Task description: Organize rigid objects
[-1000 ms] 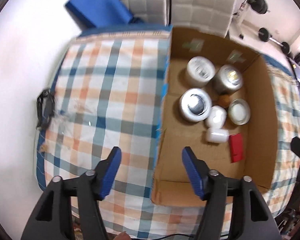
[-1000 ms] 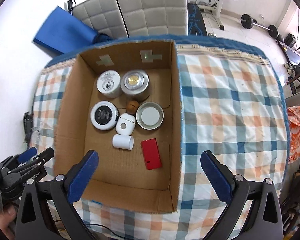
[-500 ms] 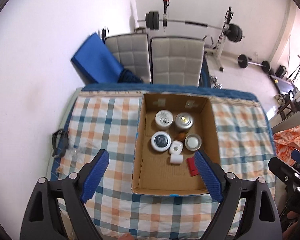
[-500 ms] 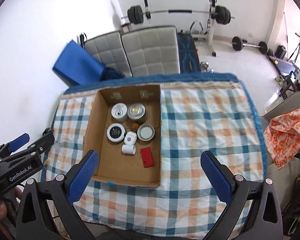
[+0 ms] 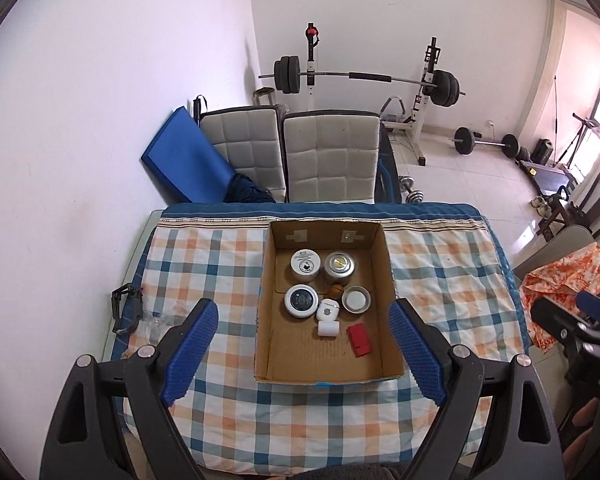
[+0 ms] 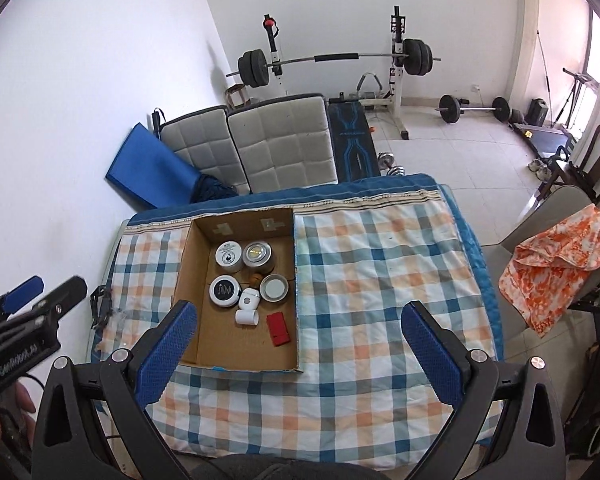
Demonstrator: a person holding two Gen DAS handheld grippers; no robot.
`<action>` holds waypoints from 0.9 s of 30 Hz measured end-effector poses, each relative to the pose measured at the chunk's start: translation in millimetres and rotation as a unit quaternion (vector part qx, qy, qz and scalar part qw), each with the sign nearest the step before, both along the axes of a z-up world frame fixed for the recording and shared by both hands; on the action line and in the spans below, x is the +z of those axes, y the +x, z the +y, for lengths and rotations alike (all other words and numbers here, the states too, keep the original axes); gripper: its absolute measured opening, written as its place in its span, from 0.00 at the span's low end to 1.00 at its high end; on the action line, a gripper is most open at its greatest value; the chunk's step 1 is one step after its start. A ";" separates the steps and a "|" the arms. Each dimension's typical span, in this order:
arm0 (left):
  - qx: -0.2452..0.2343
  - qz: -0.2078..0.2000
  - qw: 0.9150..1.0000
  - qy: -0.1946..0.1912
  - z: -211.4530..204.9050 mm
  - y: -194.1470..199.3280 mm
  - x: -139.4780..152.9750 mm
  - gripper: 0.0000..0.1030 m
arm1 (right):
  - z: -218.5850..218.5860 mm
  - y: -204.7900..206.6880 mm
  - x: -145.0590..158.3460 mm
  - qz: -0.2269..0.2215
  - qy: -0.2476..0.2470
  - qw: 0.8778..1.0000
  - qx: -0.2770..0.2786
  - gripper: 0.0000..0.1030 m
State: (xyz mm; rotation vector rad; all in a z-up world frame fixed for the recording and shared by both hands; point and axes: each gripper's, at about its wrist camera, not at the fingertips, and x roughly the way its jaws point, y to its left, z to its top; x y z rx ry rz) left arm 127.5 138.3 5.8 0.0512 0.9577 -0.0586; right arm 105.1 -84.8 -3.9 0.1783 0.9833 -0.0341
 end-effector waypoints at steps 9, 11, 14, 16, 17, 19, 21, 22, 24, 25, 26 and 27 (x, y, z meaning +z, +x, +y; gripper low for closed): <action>0.002 0.028 1.000 -0.010 -9.2 -16.9 -8.5 0.85 | 1.5 -11.9 9.7 -0.005 -0.011 1.000 0.009 1.00; 0.001 0.035 0.999 -0.011 -10.7 -20.3 -11.3 0.85 | 3.6 -13.7 6.8 -0.001 -0.014 1.000 0.013 1.00; 0.001 0.043 0.999 -0.008 -12.3 -25.7 -14.7 0.85 | 5.2 -15.7 0.9 0.008 -0.017 1.000 0.018 1.00; 0.002 0.043 0.999 -0.006 -12.8 -27.7 -15.3 0.85 | 5.1 -16.9 -2.7 0.012 -0.015 1.000 0.018 1.00; 0.002 0.043 0.999 -0.006 -13.1 -28.8 -14.8 0.85 | 4.8 -17.7 -3.8 0.014 -0.015 1.000 0.018 1.00; 0.003 0.042 0.999 -0.005 -13.5 -29.2 -14.9 0.85 | 4.3 -19.6 -4.7 0.014 -0.016 1.000 0.017 1.00; 0.004 0.040 0.999 -0.006 -13.4 -30.8 -13.7 0.85 | 4.2 -21.0 -4.0 0.011 -0.016 1.000 0.018 1.00; 0.004 0.038 0.999 -0.006 -14.0 -31.8 -13.2 0.85 | 4.0 -22.7 -2.7 0.008 -0.017 1.000 0.016 1.00; 0.005 0.035 0.999 -0.005 -13.9 -33.3 -10.7 0.85 | 4.0 -25.1 -0.4 0.004 -0.017 1.000 0.017 1.00; 0.005 0.033 0.999 -0.005 -13.9 -33.4 -9.3 0.85 | 3.8 -26.3 1.0 0.002 -0.018 1.000 0.016 1.00; 0.006 0.032 0.999 -0.005 -14.4 -33.9 -9.1 0.85 | 3.6 -27.3 2.3 0.000 -0.020 1.000 0.015 1.00; 0.005 0.032 0.999 -0.005 -13.6 -33.9 -8.2 0.85 | 3.4 -28.1 3.4 -0.002 -0.021 1.000 0.015 1.00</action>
